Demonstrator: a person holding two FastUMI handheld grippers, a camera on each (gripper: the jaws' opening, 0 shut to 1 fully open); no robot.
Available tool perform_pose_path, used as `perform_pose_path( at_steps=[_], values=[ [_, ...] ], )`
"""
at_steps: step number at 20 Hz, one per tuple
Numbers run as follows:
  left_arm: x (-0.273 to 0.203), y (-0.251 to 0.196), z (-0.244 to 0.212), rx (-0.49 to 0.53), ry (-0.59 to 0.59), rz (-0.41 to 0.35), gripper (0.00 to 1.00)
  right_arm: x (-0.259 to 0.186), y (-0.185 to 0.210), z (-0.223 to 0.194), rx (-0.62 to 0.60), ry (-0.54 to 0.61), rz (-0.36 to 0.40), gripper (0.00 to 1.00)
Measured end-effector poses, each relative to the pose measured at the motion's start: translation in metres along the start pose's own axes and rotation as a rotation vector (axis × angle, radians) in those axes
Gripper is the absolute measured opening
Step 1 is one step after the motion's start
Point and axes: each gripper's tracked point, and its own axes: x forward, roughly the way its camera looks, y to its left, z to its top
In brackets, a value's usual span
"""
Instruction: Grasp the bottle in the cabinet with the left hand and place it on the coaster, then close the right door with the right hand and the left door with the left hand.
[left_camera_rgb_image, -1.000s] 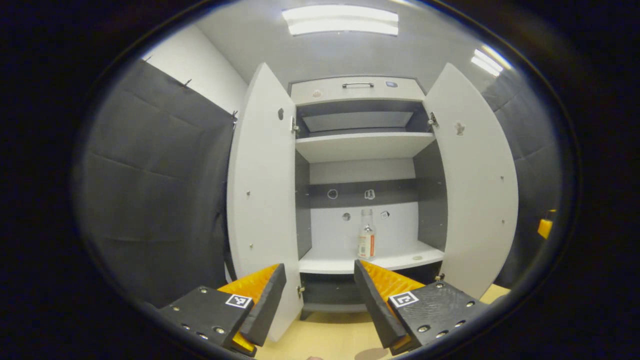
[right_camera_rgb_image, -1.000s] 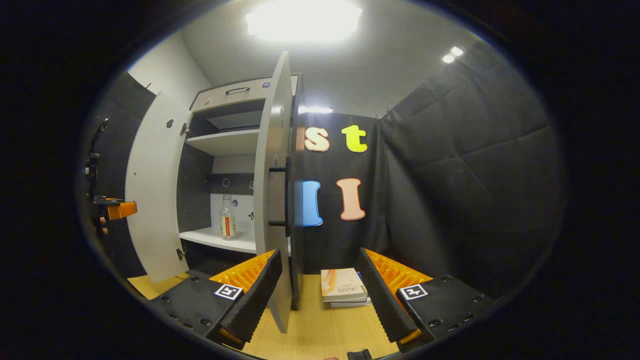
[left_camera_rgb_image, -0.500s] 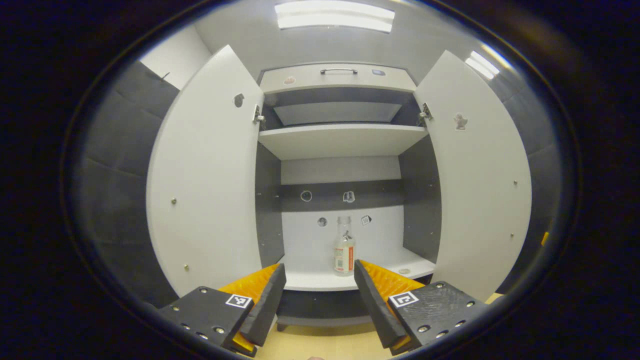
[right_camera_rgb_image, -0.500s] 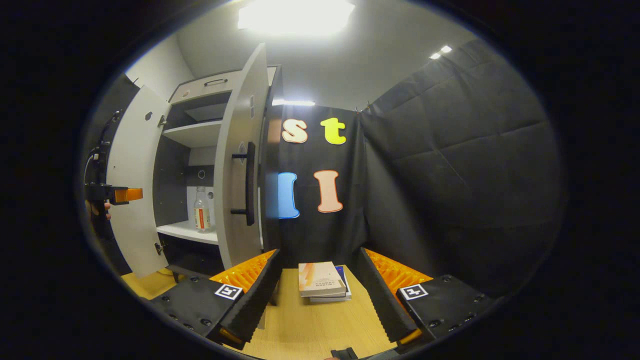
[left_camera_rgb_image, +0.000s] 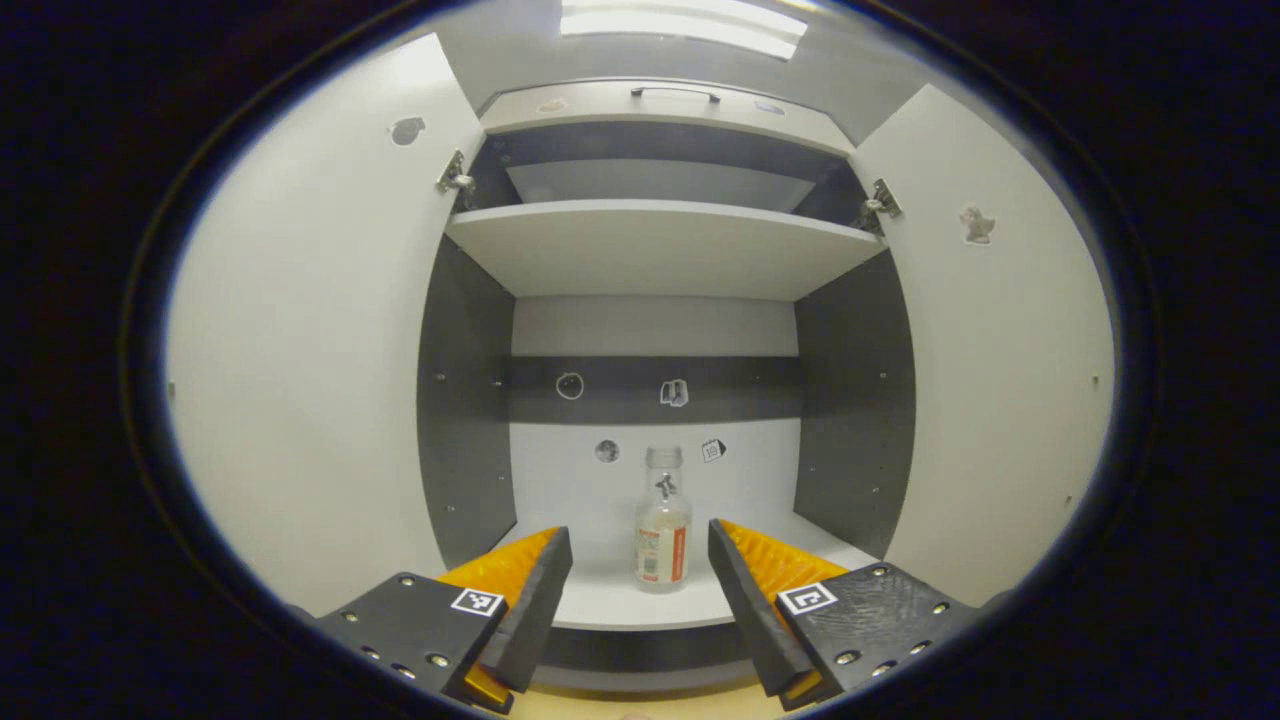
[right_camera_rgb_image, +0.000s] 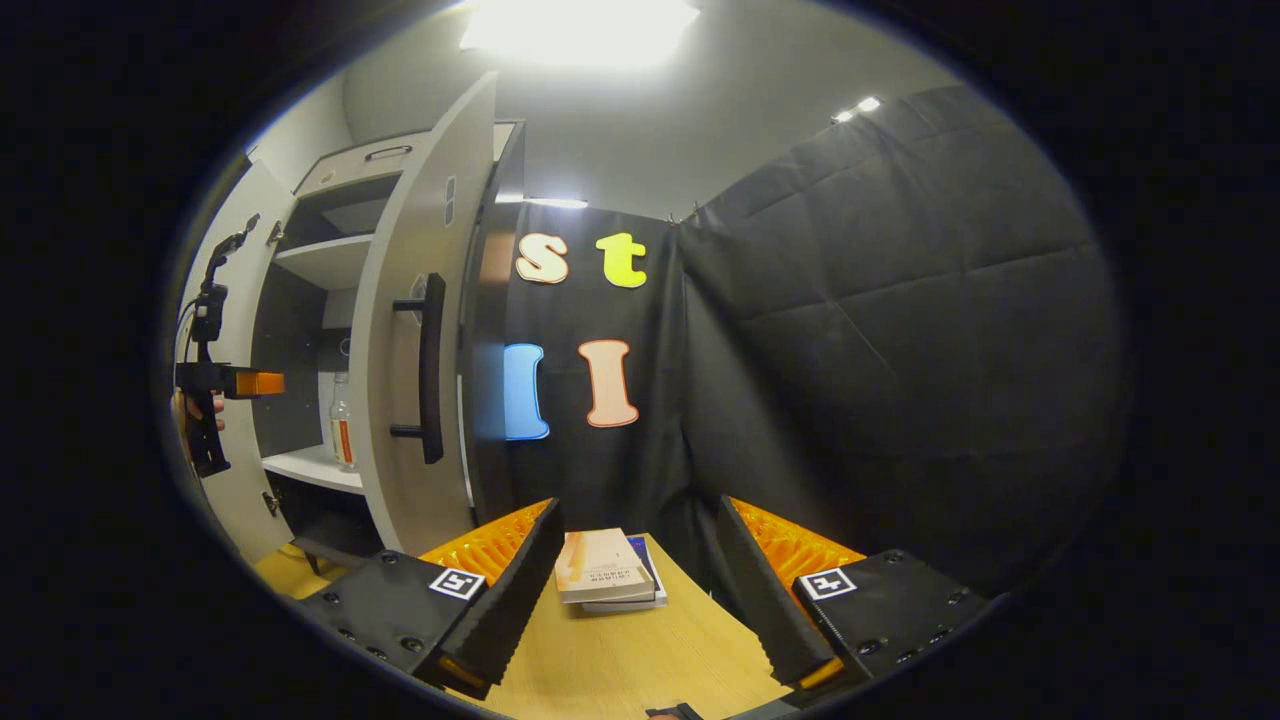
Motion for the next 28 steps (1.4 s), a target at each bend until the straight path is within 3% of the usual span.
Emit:
perform_pose_path(
  at_steps=[12, 17, 23, 26, 28],
  values=[
    [0.120, -0.012, -0.007, -0.016, -0.006, -0.105, 0.85, 0.011, -0.005, -0.005, -0.018, 0.029, -0.142, 0.98],
    [0.163, -0.010, -0.025, -0.011, 0.031, -0.107, 0.83, 0.013, -0.004, -0.007, -0.047, 0.037, -0.196, 0.98],
    [0.188, -0.014, -0.038, 0.006, 0.048, -0.133, 0.83, -0.002, -0.001, -0.013, -0.059, 0.041, -0.223, 0.98],
    [0.189, -0.013, -0.038, 0.019, 0.047, -0.128, 0.48, 0.000, 0.000, -0.015, -0.052, 0.047, -0.218, 0.97],
    [0.182, -0.016, -0.035, 0.001, 0.051, -0.142, 0.47, 0.003, 0.002, -0.016, -0.044, 0.047, -0.203, 0.98]
  ],
)
